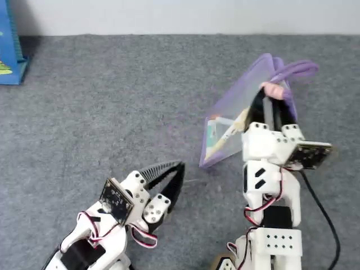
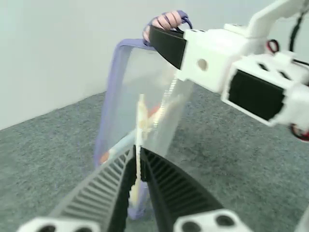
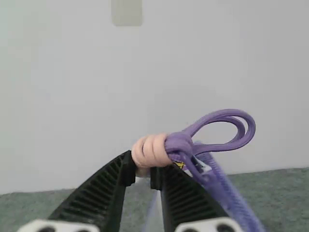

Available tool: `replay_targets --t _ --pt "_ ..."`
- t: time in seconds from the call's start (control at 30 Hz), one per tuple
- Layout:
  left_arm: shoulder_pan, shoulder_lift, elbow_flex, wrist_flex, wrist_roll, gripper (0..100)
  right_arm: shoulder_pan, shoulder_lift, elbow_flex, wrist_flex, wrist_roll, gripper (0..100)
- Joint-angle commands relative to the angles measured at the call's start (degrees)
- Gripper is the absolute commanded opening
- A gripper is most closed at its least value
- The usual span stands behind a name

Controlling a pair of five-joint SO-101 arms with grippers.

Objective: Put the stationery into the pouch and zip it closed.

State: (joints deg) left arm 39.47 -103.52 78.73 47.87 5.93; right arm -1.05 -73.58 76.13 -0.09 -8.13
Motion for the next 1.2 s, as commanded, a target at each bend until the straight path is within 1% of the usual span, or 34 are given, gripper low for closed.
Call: replay_targets --t 0.0,0.1,0.17,0.27,0.33,0.5,0.63,0.73,0.87,0.93,1.0,1.07,1.17 --pt "-4.48 -0.88 -3.21 0.09 0.79 5 -3.91 -0.22 -3.08 2.77 -0.09 0.9" --pt "-7.82 -0.88 -3.38 0.09 3.08 11 -7.96 -1.01 -3.16 6.64 2.46 2.4" --pt "-10.64 -0.88 -3.47 0.0 6.42 14 -11.56 -2.86 -3.16 11.47 5.19 7.7" --pt "-14.86 -0.88 -3.56 -0.18 9.23 18 -17.1 -7.16 -3.16 19.74 5.98 17.7" --pt "-17.05 -0.88 -4.35 0.0 10.37 19 -20.26 -10.33 -3.34 25.45 6.07 21.0" --pt "-19.78 -0.88 -4.7 -0.18 11.69 20 -27.38 -15.78 -6.59 39.78 6.07 21.1" --pt "-20.66 -0.88 -4.62 -0.18 11.69 20 -30.73 -17.89 -9.23 46.99 6.07 21.1" --pt "-20.66 -0.88 -4.53 -0.18 11.69 19 -31.16 -18.86 -10.46 49.27 6.07 21.1" --pt "-20.66 -0.88 -4.35 -0.18 11.69 19 -30.55 -19.82 -10.55 49.54 6.15 21.1" --pt "-20.66 -0.88 -4.35 -0.18 11.69 19 -27.91 -19.56 -10.55 49.54 6.51 21.1" --pt "-20.66 -0.88 -4.35 -0.18 11.69 19 -23.34 -19.21 -10.37 49.54 9.76 20.6" --pt "-20.66 -0.88 -4.26 -0.18 11.69 19 -18.77 -19.21 -10.29 49.54 12.66 15.8" --pt "-20.66 -0.88 -4.26 -0.18 11.69 18 -14.2 -19.12 -10.29 49.19 14.42 2.1"
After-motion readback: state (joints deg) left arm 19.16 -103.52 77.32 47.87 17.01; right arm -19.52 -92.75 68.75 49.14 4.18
